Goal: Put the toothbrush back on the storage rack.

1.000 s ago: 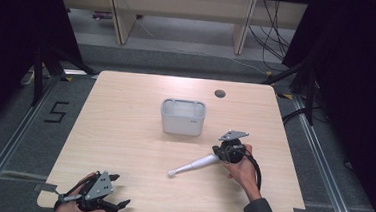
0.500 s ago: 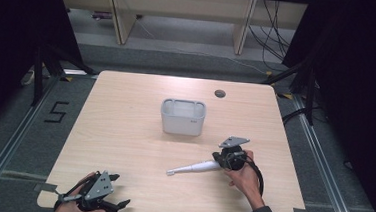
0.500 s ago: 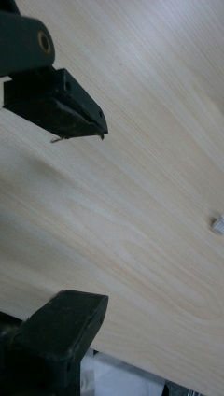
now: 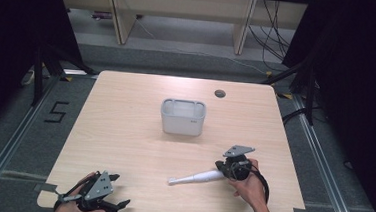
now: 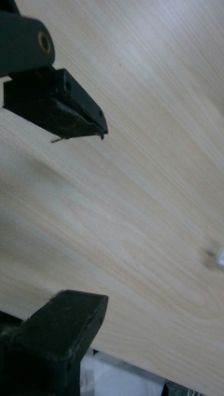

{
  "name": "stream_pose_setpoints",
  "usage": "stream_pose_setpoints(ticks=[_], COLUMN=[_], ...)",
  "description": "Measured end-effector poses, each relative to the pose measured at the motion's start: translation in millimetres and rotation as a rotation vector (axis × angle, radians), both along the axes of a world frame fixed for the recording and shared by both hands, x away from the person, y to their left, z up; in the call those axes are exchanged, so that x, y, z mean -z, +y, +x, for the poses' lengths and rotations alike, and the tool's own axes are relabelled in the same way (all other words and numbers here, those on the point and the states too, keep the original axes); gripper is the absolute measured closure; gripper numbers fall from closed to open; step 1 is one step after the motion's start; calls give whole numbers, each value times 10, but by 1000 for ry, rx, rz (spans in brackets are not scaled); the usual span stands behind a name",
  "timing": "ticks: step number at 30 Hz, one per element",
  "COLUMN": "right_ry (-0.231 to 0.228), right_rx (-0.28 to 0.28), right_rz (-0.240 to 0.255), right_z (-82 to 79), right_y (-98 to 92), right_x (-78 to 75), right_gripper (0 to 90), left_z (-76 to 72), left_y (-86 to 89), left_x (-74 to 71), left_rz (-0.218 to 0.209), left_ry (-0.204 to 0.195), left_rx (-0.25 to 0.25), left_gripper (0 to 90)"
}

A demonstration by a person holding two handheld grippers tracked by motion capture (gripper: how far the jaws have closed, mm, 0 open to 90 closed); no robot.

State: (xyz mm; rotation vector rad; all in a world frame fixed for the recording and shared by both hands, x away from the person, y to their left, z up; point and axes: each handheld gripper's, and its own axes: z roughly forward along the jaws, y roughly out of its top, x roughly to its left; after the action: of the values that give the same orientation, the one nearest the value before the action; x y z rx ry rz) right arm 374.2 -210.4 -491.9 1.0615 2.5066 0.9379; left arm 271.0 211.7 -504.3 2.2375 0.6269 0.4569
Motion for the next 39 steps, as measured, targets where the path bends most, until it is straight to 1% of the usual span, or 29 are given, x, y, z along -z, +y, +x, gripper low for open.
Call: stream_pose_setpoints(ticks=[1, 2, 3, 4, 7, 8, 9, 11, 13, 14, 15, 17, 18, 19, 20, 24, 25, 26, 28, 30, 31, 32, 33, 34, 35, 36, 37, 38, 39], right_ry=[-10, 20, 47, 12, -15, -21, 23, 39, 37, 12, 26, 21, -20, -11, -24, -4, -4, -4, -2, -9, -9, -15, -27, -27, -29, -29, -20, -20, 32], right_rx=[-6, 26, 42, 18, -12, 0, 29, 43, 43, 15, 10, 2, -14, -33, -30, -41, -3, -3, -11, 8, 8, -1, -29, -29, -36, -36, -63, -63, -60], right_rz=[-7, 10, 0, 14, 3, 8, 18, 8, 8, 9, 3, -7, -7, -22, -11, -19, -17, -17, -47, -28, -28, -29, -51, -51, -53, -53, -107, -107, -130], right_z=[-9, -57, -81, -81, -102, -140, -190, -226, -237, -238, -272, -280, -277, -283, -304, -325, -365, -365, -367, -369, -369, -370, -350, -350, -343, -343, -343, -343, -384], right_y=[-14, 1, -7, -17, -44, -51, -37, -52, -54, -66, -71, -74, -71, -78, -72, -82, -66, -66, -78, -84, -84, -68, -67, -67, -16, -16, 48, 48, 131], right_x=[0, 5, -16, 0, 3, 8, -1, -9, -8, 3, -10, -15, 5, -7, 7, -10, -13, -13, -44, -94, -94, -161, -201, -201, -253, -253, -306, -306, -362], right_gripper=[885, 885, 885, 885, 884, 884, 884, 881, 881, 877, 874, 873, 871, 869, 864, 855, 847, 847, 830, 766, 766, 716, 686, 686, 627, 627, 565, 565, 546], left_z=[2, 1, 1, 1, 3, 2, 2, 2, 2, -1, -1, -1, -2, 0, 1, -2, -1, -1, 7, 10, 7, 10, 16, 16, 16, 15, 15, 15, 15], left_y=[2, 1, 2, 1, 2, 2, 1, 0, 0, -1, -1, 0, -1, 0, -1, -6, -5, -5, 0, -1, -4, -6, -1, -1, -5, -3, -1, -1, 2], left_x=[-1, 0, -2, 0, -2, -1, 1, 0, -1, 0, 0, -1, 0, -1, 0, 4, 5, 5, 6, 8, 9, 17, 16, 16, 23, 22, 28, 28, 23], left_rz=[1, 1, 2, 1, 2, 2, 1, 1, 1, 1, 1, 1, 1, 1, 3, 2, 2, 2, 18, 23, 11, 13, 24, 24, 26, 28, 21, 21, 23], left_ry=[-2, -2, 4, 3, 3, 2, 3, 4, 3, -1, -1, -1, -1, 2, 2, 1, -1, -1, -6, -8, 7, 7, 5, 5, -4, -3, -3, -3, 5], left_rx=[0, 0, 5, 4, 3, 3, 3, 4, 3, 0, 0, -1, -1, 3, 3, 1, 1, 1, -2, -1, 6, 2, 4, 4, -5, -3, -2, -2, -2], left_gripper=[148, 147, 147, 148, 148, 147, 148, 148, 148, 148, 148, 148, 148, 148, 148, 148, 148, 148, 148, 148, 148, 148, 148, 148, 147, 147, 147, 148, 147])
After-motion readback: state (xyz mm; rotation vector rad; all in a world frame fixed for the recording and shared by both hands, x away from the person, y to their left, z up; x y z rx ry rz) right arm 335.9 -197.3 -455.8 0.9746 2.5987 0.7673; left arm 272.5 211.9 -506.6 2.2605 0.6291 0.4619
